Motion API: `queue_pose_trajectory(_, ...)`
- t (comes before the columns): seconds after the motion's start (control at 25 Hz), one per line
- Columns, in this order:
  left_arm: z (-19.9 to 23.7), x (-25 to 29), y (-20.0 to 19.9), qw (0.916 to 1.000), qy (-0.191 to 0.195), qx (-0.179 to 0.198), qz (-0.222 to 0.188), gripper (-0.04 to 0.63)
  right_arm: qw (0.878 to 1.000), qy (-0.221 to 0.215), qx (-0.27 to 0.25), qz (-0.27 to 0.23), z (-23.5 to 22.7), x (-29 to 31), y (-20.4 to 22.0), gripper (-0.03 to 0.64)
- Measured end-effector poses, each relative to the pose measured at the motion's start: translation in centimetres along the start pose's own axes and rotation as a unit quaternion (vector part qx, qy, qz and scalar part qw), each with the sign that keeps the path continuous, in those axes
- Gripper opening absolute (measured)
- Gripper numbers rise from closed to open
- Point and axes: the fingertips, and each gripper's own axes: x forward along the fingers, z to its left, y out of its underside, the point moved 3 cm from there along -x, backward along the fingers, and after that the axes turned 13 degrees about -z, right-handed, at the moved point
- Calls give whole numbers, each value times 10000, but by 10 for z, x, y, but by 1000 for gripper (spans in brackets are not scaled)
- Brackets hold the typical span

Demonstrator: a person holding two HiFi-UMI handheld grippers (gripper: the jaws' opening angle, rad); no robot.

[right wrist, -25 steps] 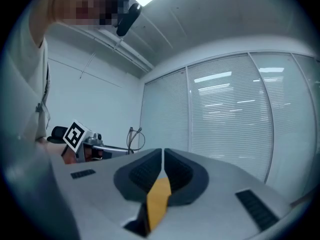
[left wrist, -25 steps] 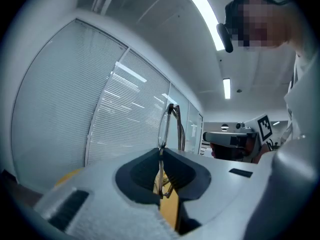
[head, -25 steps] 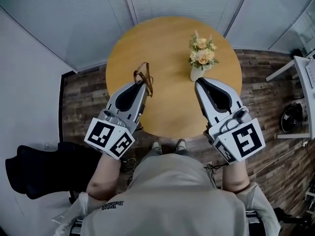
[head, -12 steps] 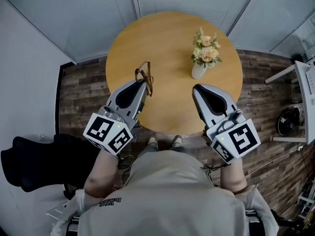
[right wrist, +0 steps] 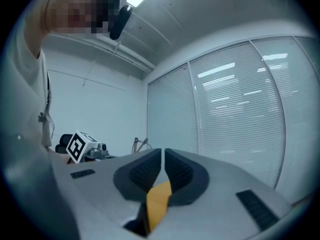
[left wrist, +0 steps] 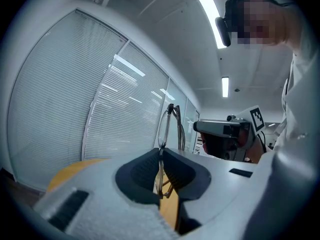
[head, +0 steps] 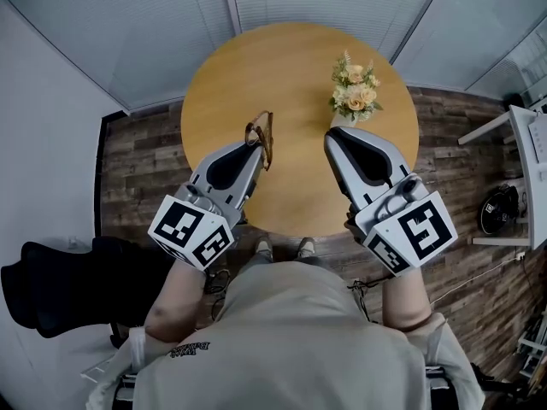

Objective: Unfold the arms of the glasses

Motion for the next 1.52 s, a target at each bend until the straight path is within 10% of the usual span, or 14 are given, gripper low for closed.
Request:
queue_pose_trajectory(0.84,-15,22,12,9989,424,143,137,41,9988,-474,-43,-121,13,52,-13,40)
queue_pose_trajectory(1.52,12,20,13,9996,-137,-190,154,41,9993,-343,44,125,-6,35,9,40)
